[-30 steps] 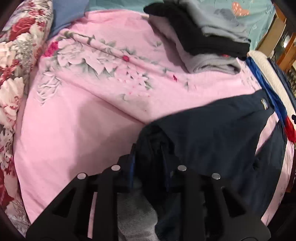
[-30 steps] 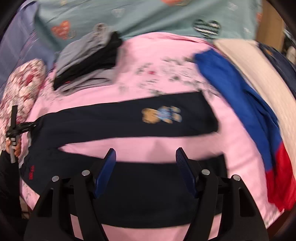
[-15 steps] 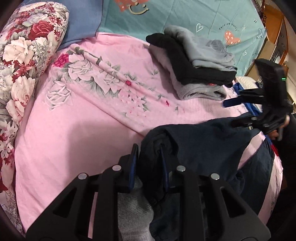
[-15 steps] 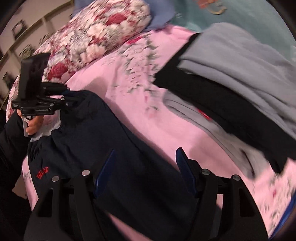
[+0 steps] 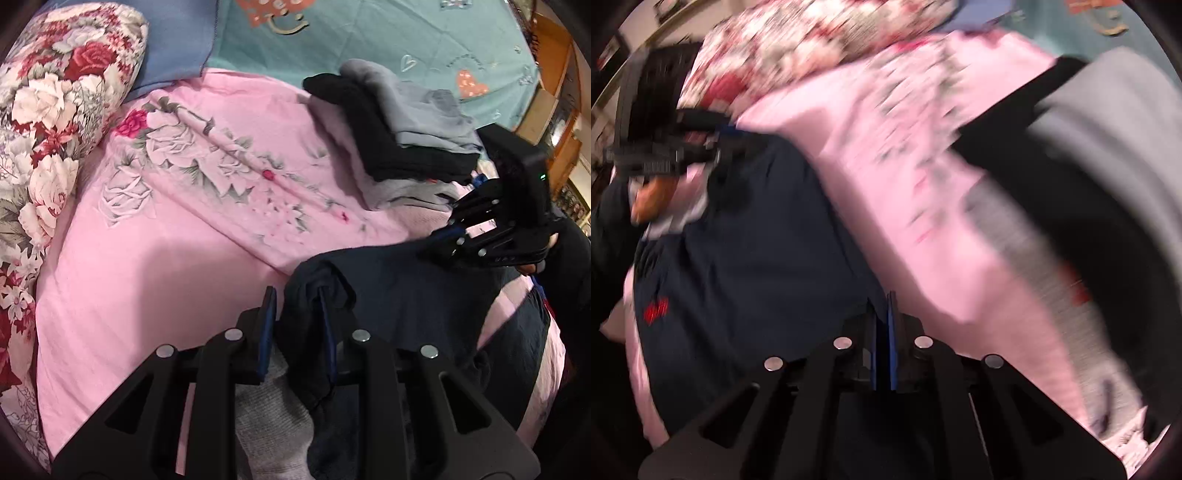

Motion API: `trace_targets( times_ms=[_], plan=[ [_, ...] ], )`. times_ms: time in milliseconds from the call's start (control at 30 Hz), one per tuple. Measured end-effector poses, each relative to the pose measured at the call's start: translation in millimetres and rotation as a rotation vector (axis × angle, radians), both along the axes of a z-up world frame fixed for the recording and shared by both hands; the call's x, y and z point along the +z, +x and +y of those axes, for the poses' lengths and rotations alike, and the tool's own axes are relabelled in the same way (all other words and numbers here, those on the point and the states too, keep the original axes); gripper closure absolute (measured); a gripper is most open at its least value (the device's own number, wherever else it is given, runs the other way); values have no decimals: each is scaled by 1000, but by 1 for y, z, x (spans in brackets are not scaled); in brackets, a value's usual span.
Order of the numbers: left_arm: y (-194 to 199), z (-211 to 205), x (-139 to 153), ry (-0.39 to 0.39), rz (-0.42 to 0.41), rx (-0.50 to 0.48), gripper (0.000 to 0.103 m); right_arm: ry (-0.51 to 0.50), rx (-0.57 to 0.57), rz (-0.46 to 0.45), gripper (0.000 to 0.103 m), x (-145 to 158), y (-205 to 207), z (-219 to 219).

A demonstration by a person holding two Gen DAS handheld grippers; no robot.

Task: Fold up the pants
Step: 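Lift the hem with the right tool and fold it toward the left tool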

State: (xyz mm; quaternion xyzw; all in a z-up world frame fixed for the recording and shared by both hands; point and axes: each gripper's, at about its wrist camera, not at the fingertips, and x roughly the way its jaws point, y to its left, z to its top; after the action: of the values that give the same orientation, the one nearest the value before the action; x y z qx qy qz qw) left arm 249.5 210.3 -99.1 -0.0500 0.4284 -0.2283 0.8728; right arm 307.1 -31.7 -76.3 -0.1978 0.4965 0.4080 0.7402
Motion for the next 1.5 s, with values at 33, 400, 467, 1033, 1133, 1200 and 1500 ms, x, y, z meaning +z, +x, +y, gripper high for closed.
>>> trace_targets(
  times_ms=[33,400,467,1033,1133,1200,1500],
  plan=[
    [5,0,-3,3,10,10,80,-7,-8,5,98,-4,2,2],
    [-12,6,22,-24,-13,9,84,22,-50,-51,98,43,-43,1],
    [-38,9,43,-39,-54,-9,84,34,-48,-82,98,65,-73,-4],
    [-212,28,-10,-67,65,-19,84,17,-133,-1,98,-22,-258,10],
    [-229,36,-1,-113,52,13,82,41,-142,-11,98,-21,-258,11],
    [-240,38,3,-134,63,37,79,49,-141,-24,98,-21,-259,12],
    [-273,68,26,-333,36,318,2,115,-151,-8,98,-30,-263,-4]
  ],
)
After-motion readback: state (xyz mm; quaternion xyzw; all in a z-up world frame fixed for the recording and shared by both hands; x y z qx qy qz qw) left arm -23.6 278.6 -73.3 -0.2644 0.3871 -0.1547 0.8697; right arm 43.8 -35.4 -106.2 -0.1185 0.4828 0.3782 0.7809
